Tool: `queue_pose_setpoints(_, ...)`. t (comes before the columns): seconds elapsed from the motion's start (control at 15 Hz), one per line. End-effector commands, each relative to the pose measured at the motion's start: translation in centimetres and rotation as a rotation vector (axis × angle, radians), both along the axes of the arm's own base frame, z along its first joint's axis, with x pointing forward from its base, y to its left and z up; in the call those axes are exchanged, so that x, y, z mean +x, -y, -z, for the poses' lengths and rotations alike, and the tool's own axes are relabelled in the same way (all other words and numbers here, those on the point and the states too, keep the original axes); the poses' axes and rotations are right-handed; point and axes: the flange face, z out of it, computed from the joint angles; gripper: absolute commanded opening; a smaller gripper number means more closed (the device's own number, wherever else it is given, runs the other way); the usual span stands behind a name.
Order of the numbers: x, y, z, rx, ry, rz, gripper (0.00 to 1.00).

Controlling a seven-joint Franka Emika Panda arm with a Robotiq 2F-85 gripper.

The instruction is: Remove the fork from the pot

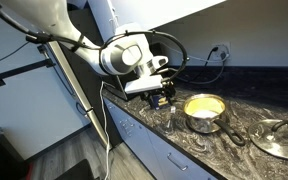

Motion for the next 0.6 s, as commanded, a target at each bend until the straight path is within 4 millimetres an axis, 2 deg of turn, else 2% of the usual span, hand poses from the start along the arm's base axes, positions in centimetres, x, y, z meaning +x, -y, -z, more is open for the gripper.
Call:
queue_pose_setpoints(0.0,-2.4,0.1,-4.1,-0.025,0.01,-0.015,1.0)
queue_pose_setpoints(0.27,-3.2,0.3,-6.4,-0.03,0.022,-0.02,1.0)
queue_pose_setpoints(0.33,-1.9,0.0,-5.4,-0.025,0.032,-0.004,1.0)
queue_pose_setpoints(0.53,-2.3,0.1,-6.1,-0.028,0.034,-0.005,1.0)
